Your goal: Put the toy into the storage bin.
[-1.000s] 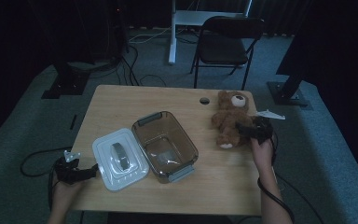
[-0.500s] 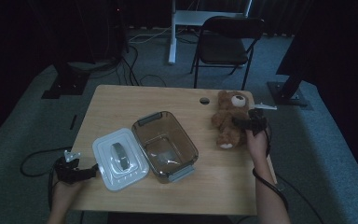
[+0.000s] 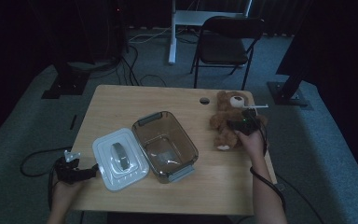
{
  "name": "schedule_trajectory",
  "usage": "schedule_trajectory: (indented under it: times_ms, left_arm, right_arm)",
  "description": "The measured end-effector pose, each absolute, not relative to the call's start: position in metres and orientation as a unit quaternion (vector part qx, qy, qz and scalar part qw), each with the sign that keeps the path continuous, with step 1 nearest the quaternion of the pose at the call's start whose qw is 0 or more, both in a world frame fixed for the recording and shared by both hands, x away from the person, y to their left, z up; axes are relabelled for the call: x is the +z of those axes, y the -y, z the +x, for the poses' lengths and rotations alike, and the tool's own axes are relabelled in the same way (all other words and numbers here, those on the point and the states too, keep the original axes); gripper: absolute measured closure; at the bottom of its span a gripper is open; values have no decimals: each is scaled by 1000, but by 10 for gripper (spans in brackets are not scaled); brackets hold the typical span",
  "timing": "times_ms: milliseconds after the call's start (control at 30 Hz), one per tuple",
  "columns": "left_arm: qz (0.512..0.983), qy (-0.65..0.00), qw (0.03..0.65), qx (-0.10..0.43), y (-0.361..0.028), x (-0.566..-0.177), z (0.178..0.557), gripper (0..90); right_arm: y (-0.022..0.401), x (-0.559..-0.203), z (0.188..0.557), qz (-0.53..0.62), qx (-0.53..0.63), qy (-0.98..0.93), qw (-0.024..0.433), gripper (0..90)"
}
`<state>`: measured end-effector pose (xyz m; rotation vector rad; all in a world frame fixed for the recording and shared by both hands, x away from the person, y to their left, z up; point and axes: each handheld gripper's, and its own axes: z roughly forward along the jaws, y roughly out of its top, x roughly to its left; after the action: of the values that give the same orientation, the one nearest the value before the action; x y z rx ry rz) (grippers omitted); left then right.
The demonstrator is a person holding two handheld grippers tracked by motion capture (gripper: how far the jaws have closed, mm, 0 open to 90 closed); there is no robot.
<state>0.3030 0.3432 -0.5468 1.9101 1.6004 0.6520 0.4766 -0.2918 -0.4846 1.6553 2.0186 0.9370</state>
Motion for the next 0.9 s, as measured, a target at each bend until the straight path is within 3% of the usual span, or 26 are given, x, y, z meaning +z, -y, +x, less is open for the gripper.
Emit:
schedule_trajectory:
  times_ms: [500, 733, 900]
  left_arm:
    - [719, -588, 282, 240, -334, -547, 303, 5]
    - [722, -585, 283, 239, -332, -547, 304, 5]
    - [722, -584, 284, 238, -330, -547, 306, 5]
  right_arm:
    - [291, -490, 481, 600, 311, -721, 152, 110]
    - [291, -489, 482, 597, 301, -729, 147, 155]
    - [292, -486, 480, 592, 298, -731, 160, 318]
